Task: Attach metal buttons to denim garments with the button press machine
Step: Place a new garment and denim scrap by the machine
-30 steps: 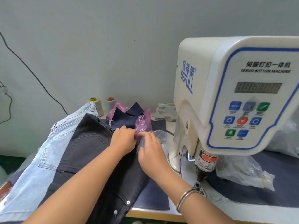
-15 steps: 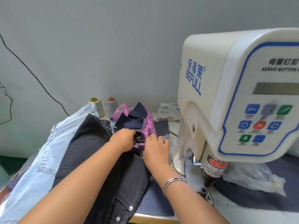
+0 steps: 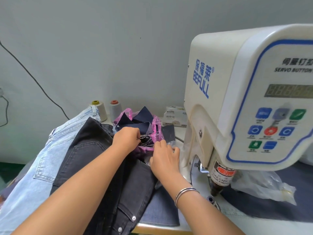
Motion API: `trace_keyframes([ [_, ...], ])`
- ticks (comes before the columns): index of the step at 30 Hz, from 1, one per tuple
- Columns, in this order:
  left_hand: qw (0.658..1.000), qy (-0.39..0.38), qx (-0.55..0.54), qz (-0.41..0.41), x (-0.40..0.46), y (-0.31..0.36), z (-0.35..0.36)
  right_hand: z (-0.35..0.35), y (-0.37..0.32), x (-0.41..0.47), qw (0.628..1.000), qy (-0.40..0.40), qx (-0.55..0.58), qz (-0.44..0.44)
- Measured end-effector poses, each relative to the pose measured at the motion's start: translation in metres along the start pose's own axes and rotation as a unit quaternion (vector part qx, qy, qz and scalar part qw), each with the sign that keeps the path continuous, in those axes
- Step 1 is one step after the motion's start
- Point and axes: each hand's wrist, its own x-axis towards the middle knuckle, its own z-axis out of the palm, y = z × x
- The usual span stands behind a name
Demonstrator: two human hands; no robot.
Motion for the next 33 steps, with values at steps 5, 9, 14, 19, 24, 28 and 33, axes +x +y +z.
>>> trace_keyframes([
  [5,0.998,0.033,0.026,0.042,0.002,0.0,0.001,-0.001,-0.001,0.001,1.0,-0.001,-0.002,-0.004],
  [9,0.994,0.051,-0.088,0.04,0.014,-0.004,-0.013,-0.001,0.002,0.002,1.0,0.003,0.002,-0.003],
  [14,0.94,0.075,-0.325,-0.068,0.028,-0.01,-0.041,-0.001,-0.001,0.004,1.0,0.0,0.006,0.003],
  [19,0.845,0.128,-0.506,-0.112,0.029,-0.011,-0.067,-0.003,-0.004,0.005,0.999,-0.031,0.013,0.024],
  [24,0.781,0.098,-0.612,-0.073,0.015,0.002,-0.099,-0.017,-0.008,0.008,0.968,0.026,0.239,0.068],
  [28,0.791,-0.011,-0.604,-0.093,-0.01,0.02,-0.101,-0.042,-0.02,0.008,0.807,-0.016,0.588,0.048],
  [33,0.865,-0.029,-0.489,-0.112,-0.05,0.023,-0.064,-0.055,-0.027,-0.013,0.636,-0.116,0.748,0.153],
])
